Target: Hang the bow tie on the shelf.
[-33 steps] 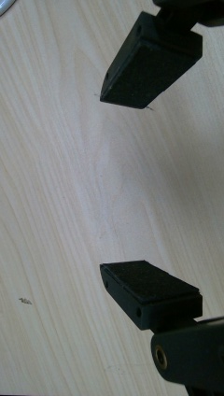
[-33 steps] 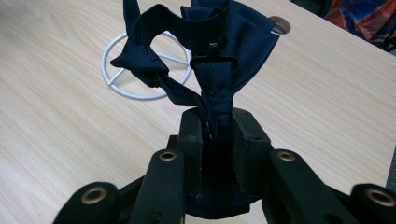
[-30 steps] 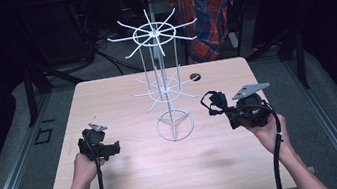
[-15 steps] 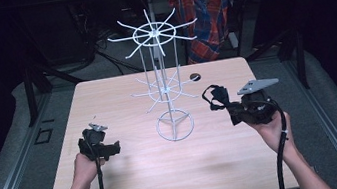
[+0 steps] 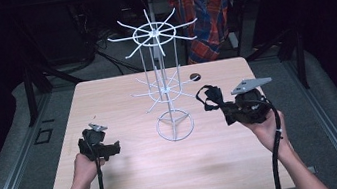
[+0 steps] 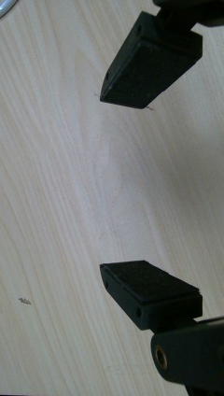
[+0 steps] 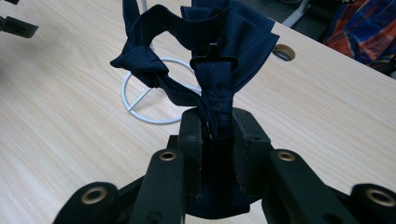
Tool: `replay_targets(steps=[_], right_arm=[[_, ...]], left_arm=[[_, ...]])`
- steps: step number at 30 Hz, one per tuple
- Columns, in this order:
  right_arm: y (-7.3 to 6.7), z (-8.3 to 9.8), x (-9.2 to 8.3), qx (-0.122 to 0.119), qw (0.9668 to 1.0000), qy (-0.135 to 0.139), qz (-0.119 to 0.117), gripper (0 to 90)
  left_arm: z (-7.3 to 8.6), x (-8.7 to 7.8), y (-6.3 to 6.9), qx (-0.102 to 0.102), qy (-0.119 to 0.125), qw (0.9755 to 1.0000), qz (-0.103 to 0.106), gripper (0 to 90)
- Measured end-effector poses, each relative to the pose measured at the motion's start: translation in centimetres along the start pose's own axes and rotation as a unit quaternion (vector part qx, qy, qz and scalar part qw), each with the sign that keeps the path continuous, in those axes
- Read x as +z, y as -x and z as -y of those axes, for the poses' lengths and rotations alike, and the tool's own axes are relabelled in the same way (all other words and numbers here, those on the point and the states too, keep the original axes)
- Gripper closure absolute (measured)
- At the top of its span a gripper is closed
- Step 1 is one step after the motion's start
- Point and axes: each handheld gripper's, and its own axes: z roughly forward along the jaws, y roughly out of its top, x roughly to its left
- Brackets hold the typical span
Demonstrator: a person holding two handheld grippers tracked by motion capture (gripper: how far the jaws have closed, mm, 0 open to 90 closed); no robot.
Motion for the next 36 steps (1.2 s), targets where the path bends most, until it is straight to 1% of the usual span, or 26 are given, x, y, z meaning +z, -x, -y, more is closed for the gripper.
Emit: replay_targets(steps=[5, 6, 9, 10, 11, 12, 17, 26, 31, 36], right_arm=[[-0.5, -0.3, 0.6, -0.006, 1.0, -0.002, -0.003, 75.1], [-0.6, -0.4, 0.8, -0.011, 0.9999, -0.006, -0.003, 75.1], [-0.9, -0.5, 1.2, -0.013, 0.9999, -0.008, -0.004, 75.1], [-0.9, -0.6, 1.3, -0.019, 0.9997, -0.012, -0.001, 75.1], [-1.0, -0.6, 1.4, -0.02, 0.9997, -0.015, -0.001, 75.1], [-1.1, -0.6, 1.6, -0.018, 0.9997, -0.014, -0.001, 75.1], [-1.2, -0.8, 2.0, -0.025, 0.9995, -0.018, 0.0, 75.1], [-1.5, -1.1, 2.5, -0.024, 0.9995, -0.019, -0.004, 75.1], [-1.8, -1.3, 2.9, -0.031, 0.9992, -0.023, -0.007, 75.1], [-2.0, -1.5, 3.4, -0.032, 0.9991, -0.025, -0.01, 75.1]], left_arm=[[0.0, -0.1, 0.0, 0.0, -0.002, 1.0, 0.002, 15.5], [0.0, 0.0, 0.0, 0.0, 0.0, 1.0, 0.001, 15.5], [0.0, 0.0, 0.0, -0.001, -0.001, 1.0, 0.001, 15.5], [0.0, 0.0, 0.0, 0.0, -0.001, 1.0, 0.001, 15.5], [0.0, 0.0, 0.0, 0.0, -0.001, 1.0, 0.001, 15.5], [0.0, 0.0, 0.0, 0.0, -0.001, 1.0, 0.001, 15.5], [0.0, 0.0, 0.0, -0.001, -0.001, 1.0, 0.001, 15.5], [0.0, -0.1, 0.0, -0.001, -0.001, 1.0, 0.001, 15.5], [0.0, 0.0, -0.1, -0.001, -0.002, 1.0, 0.001, 15.5], [0.0, 0.0, -0.1, -0.002, -0.003, 1.0, 0.003, 15.5]])
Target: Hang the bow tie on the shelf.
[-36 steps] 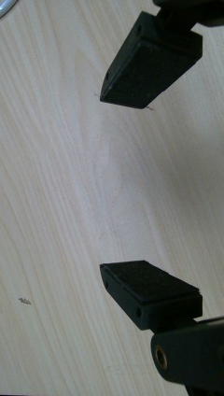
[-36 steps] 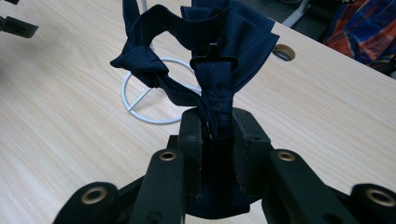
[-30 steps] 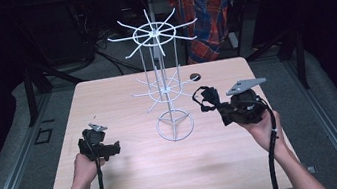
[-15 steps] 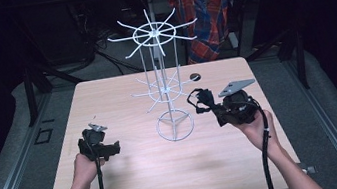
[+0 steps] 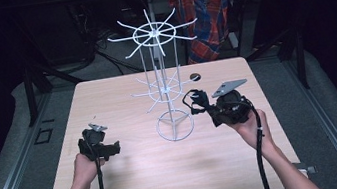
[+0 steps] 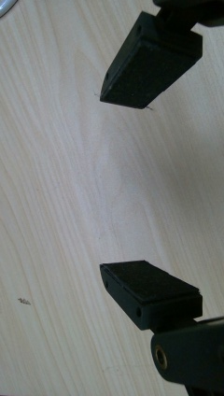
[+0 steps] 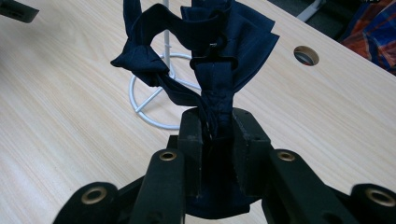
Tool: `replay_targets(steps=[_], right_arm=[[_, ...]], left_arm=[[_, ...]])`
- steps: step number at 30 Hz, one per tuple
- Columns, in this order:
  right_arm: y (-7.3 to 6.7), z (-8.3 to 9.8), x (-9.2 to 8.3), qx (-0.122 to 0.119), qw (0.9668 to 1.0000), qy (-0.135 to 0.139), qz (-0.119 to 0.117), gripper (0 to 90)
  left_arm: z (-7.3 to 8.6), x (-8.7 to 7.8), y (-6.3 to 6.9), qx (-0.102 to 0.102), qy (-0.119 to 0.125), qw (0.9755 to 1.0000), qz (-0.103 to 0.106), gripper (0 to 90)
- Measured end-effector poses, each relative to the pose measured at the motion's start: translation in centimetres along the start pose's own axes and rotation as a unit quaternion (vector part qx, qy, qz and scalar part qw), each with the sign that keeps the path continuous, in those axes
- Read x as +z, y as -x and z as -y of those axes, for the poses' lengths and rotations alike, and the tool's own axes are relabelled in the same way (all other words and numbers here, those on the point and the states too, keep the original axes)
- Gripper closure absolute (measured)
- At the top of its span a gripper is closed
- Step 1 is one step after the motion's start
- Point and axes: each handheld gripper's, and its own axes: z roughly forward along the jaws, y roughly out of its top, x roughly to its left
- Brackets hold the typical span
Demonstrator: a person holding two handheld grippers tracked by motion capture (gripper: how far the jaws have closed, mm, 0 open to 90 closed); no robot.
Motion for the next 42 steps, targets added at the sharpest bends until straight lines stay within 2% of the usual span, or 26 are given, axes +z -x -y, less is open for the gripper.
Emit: replay_targets(steps=[11, 33, 42], right_arm=[[-0.1, -0.4, 1.0, 0.005, 1.0, -0.002, -0.006, 75.1], [-0.3, -0.9, 3.4, 0.0, 0.9996, -0.022, -0.016, 75.0], [-0.4, -0.9, 4.3, 0.006, 0.9995, -0.025, -0.021, 74.6]], left_arm=[[0.0, 0.1, 0.0, -0.001, 0.0, 1.0, 0.001, 15.5], [0.0, 0.1, 0.0, -0.001, 0.0, 1.0, 0.0, 15.5], [0.1, 0.1, 0.0, -0.001, 0.001, 1.0, -0.001, 15.5]])
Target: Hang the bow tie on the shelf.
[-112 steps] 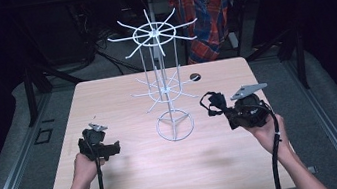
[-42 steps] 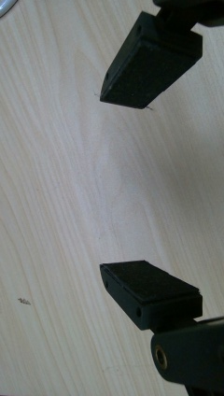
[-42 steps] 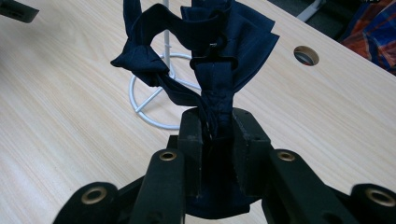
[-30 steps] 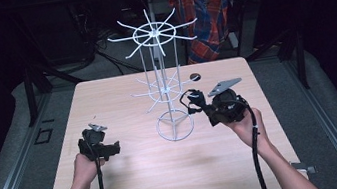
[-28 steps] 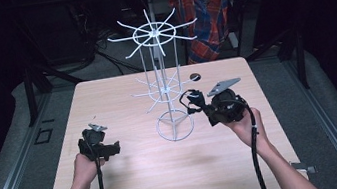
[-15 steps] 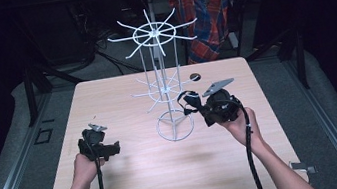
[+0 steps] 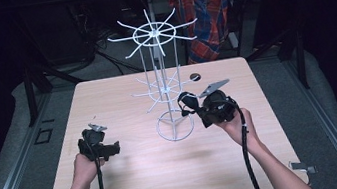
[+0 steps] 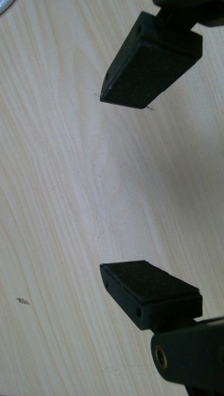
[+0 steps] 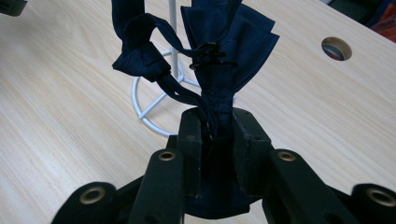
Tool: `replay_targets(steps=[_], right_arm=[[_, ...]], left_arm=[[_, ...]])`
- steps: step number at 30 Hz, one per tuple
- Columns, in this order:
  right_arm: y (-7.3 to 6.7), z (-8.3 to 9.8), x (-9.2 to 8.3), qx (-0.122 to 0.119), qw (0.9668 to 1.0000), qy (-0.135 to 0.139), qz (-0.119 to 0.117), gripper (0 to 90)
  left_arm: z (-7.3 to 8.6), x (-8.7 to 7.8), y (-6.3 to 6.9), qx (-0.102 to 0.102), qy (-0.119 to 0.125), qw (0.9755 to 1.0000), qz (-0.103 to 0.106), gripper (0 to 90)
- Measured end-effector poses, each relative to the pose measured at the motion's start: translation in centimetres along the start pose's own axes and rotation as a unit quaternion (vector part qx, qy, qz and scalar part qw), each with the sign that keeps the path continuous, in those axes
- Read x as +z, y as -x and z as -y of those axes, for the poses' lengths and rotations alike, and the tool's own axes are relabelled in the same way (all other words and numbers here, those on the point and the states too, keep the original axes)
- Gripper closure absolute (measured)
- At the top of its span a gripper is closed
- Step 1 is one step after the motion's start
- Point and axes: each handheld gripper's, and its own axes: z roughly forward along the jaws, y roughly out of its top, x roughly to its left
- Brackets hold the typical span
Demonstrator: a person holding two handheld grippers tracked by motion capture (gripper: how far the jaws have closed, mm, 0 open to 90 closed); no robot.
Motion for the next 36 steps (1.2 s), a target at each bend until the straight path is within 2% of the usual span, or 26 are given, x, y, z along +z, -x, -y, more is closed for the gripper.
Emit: replay_targets(steps=[5, 25, 29, 32, 36], right_arm=[[0.1, 0.1, 0.3, 0.005, 0.9999, -0.002, -0.009, 74.2], [0.3, 0.4, 1.1, 0.02, 0.9996, -0.005, -0.021, 72.6], [0.4, 0.4, 1.1, 0.013, 0.9995, -0.02, -0.02, 72.3], [0.3, 0.5, 1.4, 0.022, 0.9993, -0.014, -0.028, 71.2], [0.2, 0.5, 1.5, 0.023, 0.9993, -0.014, -0.028, 66.9]], left_arm=[[0.0, 0.0, 0.0, 0.0, -0.001, 1.0, 0.001, 15.5], [0.0, 0.0, 0.0, 0.001, -0.002, 1.0, 0.001, 15.5], [0.0, 0.0, 0.0, 0.001, -0.002, 1.0, 0.001, 15.5], [0.0, -0.1, 0.0, 0.002, -0.001, 1.0, 0.001, 15.5], [0.0, -0.1, 0.0, 0.002, -0.001, 1.0, 0.002, 15.5]])
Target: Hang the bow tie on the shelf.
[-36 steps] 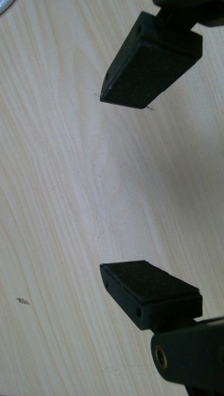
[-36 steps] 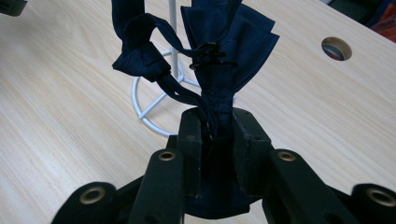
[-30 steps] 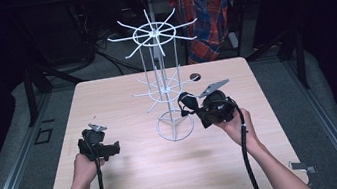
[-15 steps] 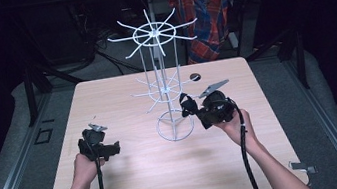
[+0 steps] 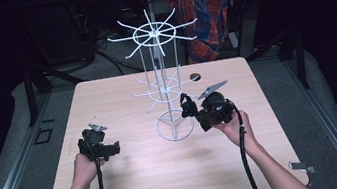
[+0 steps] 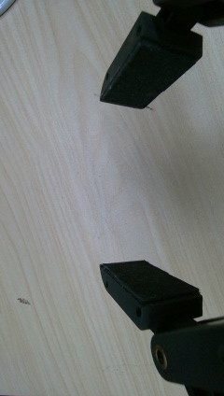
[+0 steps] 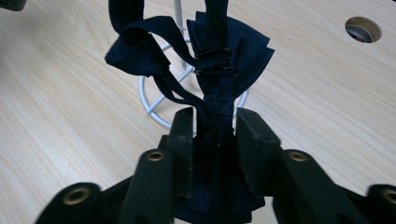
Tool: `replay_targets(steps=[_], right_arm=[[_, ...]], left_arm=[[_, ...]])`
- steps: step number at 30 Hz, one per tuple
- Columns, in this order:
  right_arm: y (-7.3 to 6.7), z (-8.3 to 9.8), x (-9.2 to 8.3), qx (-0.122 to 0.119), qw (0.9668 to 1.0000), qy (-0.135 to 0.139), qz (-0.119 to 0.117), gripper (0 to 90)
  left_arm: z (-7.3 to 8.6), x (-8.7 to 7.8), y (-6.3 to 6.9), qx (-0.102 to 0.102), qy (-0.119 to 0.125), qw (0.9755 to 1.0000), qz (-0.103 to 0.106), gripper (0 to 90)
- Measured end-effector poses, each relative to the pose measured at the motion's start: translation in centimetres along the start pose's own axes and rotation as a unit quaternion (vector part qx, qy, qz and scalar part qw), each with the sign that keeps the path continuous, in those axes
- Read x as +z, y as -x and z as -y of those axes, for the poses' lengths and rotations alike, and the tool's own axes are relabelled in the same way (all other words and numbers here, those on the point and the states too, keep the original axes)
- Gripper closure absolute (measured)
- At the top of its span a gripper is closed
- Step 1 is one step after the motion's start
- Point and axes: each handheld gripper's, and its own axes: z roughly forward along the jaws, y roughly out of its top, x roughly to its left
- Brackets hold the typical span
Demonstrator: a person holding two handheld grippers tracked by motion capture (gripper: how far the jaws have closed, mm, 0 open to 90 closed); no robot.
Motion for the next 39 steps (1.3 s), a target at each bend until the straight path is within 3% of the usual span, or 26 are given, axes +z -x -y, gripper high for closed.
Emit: replay_targets(steps=[12, 18, 22, 30, 39], right_arm=[[0.4, 0.2, -0.3, 0.0, 1.0, -0.005, -0.003, 57.6], [0.6, 0.3, -1.0, 0.0, 1.0, -0.004, 0.0, 48.6], [0.6, 0.4, -1.7, -0.013, 0.9997, -0.009, 0.019, 39.5], [0.9, 1.1, -3.0, -0.026, 0.9989, -0.021, 0.031, 28.3], [0.8, 1.7, -4.4, -0.039, 0.9986, -0.031, 0.02, 18.6]], left_arm=[[0.0, 0.0, 0.0, 0.001, -0.003, 1.0, 0.002, 15.5], [0.0, 0.0, 0.0, 0.001, -0.001, 1.0, 0.001, 15.5], [0.0, 0.0, 0.0, 0.001, -0.001, 1.0, 0.001, 15.5], [0.0, 0.0, 0.0, -0.001, -0.001, 1.0, 0.001, 15.5], [0.0, 0.0, 0.0, -0.002, -0.001, 1.0, 0.001, 15.5]])
